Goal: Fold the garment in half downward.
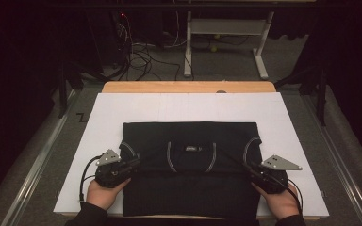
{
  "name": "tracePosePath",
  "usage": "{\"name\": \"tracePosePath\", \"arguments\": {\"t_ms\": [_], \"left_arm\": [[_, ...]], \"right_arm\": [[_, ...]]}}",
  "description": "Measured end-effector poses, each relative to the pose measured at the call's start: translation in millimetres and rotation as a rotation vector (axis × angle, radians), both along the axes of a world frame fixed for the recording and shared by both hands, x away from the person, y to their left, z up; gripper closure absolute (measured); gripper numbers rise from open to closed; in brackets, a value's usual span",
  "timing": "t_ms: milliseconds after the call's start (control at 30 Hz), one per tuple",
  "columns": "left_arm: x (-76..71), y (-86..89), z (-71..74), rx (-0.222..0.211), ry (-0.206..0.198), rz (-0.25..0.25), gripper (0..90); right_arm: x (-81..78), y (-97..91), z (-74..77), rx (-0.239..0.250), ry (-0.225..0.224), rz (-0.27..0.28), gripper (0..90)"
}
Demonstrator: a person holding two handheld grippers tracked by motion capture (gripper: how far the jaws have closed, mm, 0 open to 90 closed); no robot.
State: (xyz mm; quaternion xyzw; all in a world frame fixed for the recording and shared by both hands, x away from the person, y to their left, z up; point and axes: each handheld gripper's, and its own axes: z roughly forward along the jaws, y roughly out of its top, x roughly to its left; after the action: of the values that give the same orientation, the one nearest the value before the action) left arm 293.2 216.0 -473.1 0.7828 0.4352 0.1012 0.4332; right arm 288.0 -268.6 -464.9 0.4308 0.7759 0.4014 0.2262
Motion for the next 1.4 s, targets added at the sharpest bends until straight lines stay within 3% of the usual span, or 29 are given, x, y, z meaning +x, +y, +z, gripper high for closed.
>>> {"name": "tracePosePath", "arguments": {"t_ms": [100, 200, 300, 533, 633, 767, 867, 933, 1033, 1100, 1233, 1400], "left_arm": [[2.3, 0.4, -4.9, 0.004, 0.021, 0.014, 67.3], [3.1, 3.5, -3.6, -0.018, 0.026, 0.029, 58.1], [1.8, 6.3, -0.7, -0.033, -0.001, 0.047, 50.0], [-2.9, 3.9, 6.3, -0.050, -0.108, 0.062, 32.8], [-2.6, 0.9, 9.0, -0.053, -0.118, 0.034, 28.2], [0.1, -5.7, 9.8, -0.045, -0.117, 0.014, 14.9], [0.5, -10.6, 9.6, -0.044, -0.119, 0.023, 11.6], [1.0, -13.8, 10.4, -0.042, -0.117, 0.017, 4.4], [1.6, -18.7, 11.8, -0.044, -0.125, -0.020, 0.0], [0.1, -21.9, 13.1, -0.033, -0.152, -0.022, 0.0], [-0.7, -22.5, 18.1, -0.039, -0.162, -0.016, 0.0], [5.2, -18.7, 20.8, -0.058, -0.133, 0.004, 0.0]], "right_arm": [[2.2, -1.3, -5.1, -0.005, 0.030, -0.004, 70.6], [2.4, -4.6, -3.2, 0.031, 0.034, -0.007, 61.2], [-0.3, -6.8, 2.3, 0.058, 0.001, -0.030, 51.5], [-2.1, -11.0, 7.2, 0.096, -0.063, -0.057, 33.5], [-1.6, -10.3, 8.2, 0.111, -0.085, -0.044, 26.1], [-0.2, -5.8, 8.6, 0.115, -0.098, -0.021, 14.3], [1.9, -1.9, 7.3, 0.115, -0.098, -0.014, 5.2], [4.1, 1.0, 7.3, 0.119, -0.093, -0.009, 0.1], [5.5, 5.9, 8.4, 0.118, -0.097, 0.003, 0.0], [6.1, 10.3, 9.1, 0.119, -0.097, 0.011, 0.0], [5.7, 23.3, 11.0, 0.114, -0.089, 0.034, 0.0], [4.6, 45.0, 17.0, 0.102, -0.100, 0.074, 0.1]]}}
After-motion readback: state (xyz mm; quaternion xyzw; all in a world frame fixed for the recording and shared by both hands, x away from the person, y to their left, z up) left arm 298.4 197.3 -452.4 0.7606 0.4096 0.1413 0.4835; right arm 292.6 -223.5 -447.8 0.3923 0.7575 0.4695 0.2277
